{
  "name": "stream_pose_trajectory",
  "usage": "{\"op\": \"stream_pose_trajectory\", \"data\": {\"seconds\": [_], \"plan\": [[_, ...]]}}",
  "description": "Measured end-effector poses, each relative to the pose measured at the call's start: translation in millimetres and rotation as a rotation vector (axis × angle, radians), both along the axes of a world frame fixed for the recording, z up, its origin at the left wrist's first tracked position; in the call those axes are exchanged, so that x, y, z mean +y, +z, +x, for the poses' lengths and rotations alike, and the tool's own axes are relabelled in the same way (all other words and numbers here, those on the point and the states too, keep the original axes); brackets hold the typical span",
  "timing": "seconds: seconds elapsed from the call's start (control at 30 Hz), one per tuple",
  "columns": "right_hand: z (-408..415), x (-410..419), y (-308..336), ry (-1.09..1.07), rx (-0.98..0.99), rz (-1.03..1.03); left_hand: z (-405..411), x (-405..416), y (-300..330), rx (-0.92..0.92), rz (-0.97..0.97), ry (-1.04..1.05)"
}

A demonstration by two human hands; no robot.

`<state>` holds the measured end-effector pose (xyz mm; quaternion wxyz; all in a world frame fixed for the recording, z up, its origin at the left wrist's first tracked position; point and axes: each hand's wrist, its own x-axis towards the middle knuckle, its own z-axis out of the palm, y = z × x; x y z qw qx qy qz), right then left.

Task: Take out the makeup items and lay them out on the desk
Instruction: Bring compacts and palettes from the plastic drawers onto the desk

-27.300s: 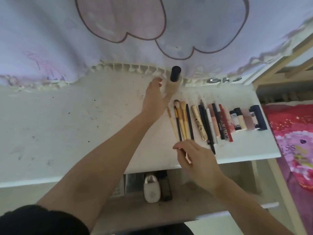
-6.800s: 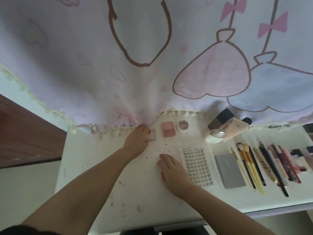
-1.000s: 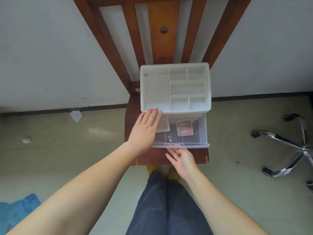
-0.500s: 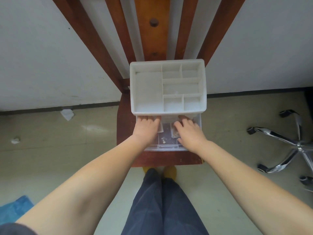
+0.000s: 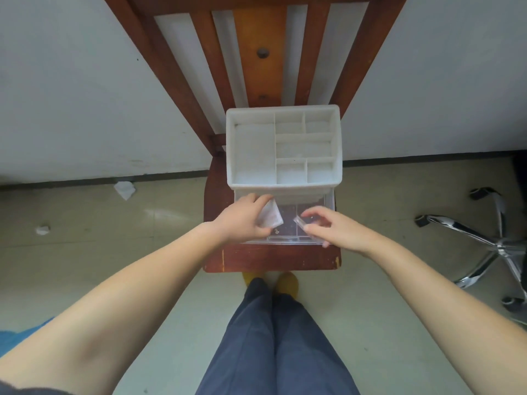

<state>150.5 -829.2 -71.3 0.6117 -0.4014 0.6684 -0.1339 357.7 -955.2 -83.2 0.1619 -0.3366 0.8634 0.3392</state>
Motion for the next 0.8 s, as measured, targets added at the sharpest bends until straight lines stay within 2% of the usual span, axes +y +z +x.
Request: {"op": "stream_pose_trajectory", "data": {"seconds": [0.07,0.1,0.17,0.2,0.33,0.43,0.8], "plan": [[-3,13,8,0.082,-0.180,0.186,10,8,16,-0.030,0.251,0.089],[-2,20,8,0.154,-0.203,0.264,15,14,21,-0.087,0.402,0.088],[4,30,4,0.237,-0.150,0.363,22,28,21,-0.250,0.612,0.018],[7,32,1,0.242,-0.107,0.378,25,35,17,-0.322,0.652,0.002],[10,30,-6,0.245,-0.031,0.359,26,47,-2,-0.396,0.610,0.016],[7,22,-6,0.234,-0.013,0.319,17,41,-6,-0.368,0.583,0.009],[-7,-45,-18,0.263,0.265,0.143,-15,-13,-7,-0.272,0.319,0.100]]}}
